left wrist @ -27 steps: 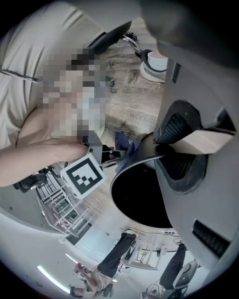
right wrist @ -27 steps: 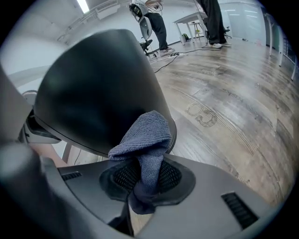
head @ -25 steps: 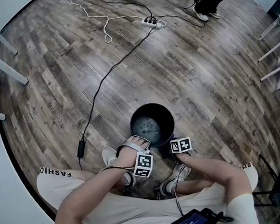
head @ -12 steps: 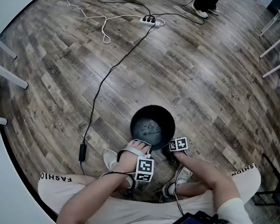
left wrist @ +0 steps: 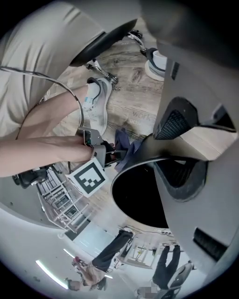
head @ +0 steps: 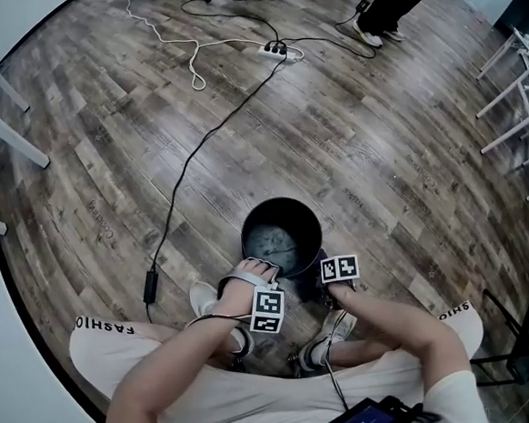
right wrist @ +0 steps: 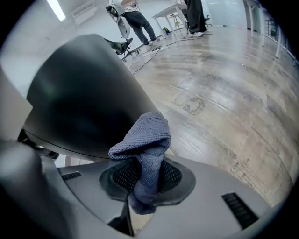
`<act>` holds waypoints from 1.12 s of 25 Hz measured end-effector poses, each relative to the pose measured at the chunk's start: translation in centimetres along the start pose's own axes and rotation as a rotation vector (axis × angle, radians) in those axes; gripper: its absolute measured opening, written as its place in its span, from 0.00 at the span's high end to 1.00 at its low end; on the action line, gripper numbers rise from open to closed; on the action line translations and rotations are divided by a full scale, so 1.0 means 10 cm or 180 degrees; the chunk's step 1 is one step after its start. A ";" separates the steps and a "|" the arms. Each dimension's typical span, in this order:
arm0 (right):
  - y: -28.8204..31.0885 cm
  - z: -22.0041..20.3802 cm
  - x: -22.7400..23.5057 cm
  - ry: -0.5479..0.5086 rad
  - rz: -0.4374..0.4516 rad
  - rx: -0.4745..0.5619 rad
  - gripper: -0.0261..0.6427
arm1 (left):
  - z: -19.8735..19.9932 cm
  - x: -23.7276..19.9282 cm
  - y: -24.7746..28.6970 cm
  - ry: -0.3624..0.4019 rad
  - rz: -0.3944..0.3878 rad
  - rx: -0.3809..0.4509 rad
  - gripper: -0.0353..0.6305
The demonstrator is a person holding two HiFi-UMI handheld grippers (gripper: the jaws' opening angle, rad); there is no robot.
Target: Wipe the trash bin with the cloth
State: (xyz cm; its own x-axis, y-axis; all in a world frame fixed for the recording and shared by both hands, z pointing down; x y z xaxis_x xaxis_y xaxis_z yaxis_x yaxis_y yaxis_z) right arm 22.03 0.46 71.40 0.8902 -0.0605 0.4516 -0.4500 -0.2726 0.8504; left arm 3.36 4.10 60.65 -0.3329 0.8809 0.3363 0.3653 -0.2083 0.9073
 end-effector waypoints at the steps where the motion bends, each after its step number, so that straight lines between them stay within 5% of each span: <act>1: -0.10 0.01 -0.03 0.0026 0.0009 0.0016 0.84 | -0.01 0.00 -0.01 -0.0072 -0.0033 0.0048 0.74; 10: -0.91 0.05 -0.46 0.0068 0.0212 0.0146 0.84 | -0.08 -0.09 -0.12 0.0000 -0.0071 -0.0030 0.68; 19: -1.06 -0.01 -0.90 -0.0028 0.0553 0.0041 0.84 | -0.23 -0.08 -0.03 0.0154 -0.0142 -0.0200 0.68; 21: -1.00 -0.01 -0.92 -0.0012 0.0583 0.0020 0.84 | -0.21 -0.04 -0.01 0.0213 -0.0104 -0.0241 0.77; 28: -0.77 0.07 -0.78 -0.0021 0.0478 -0.0075 0.84 | -0.14 0.00 -0.02 0.0453 -0.0131 -0.0218 0.83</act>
State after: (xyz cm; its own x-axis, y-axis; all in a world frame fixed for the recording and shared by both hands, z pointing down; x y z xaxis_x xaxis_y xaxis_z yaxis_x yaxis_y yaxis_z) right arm 18.56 2.41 61.14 0.8131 -0.1051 0.5725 -0.5796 -0.2373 0.7796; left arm 2.05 3.54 60.84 -0.4679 0.8212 0.3265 0.2902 -0.2062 0.9345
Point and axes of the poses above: the fingertips, and each gripper's own axes: y forward along the fingers, x to its right, z out of its top, the point moved 9 cm from there along -y, backward along the fingers
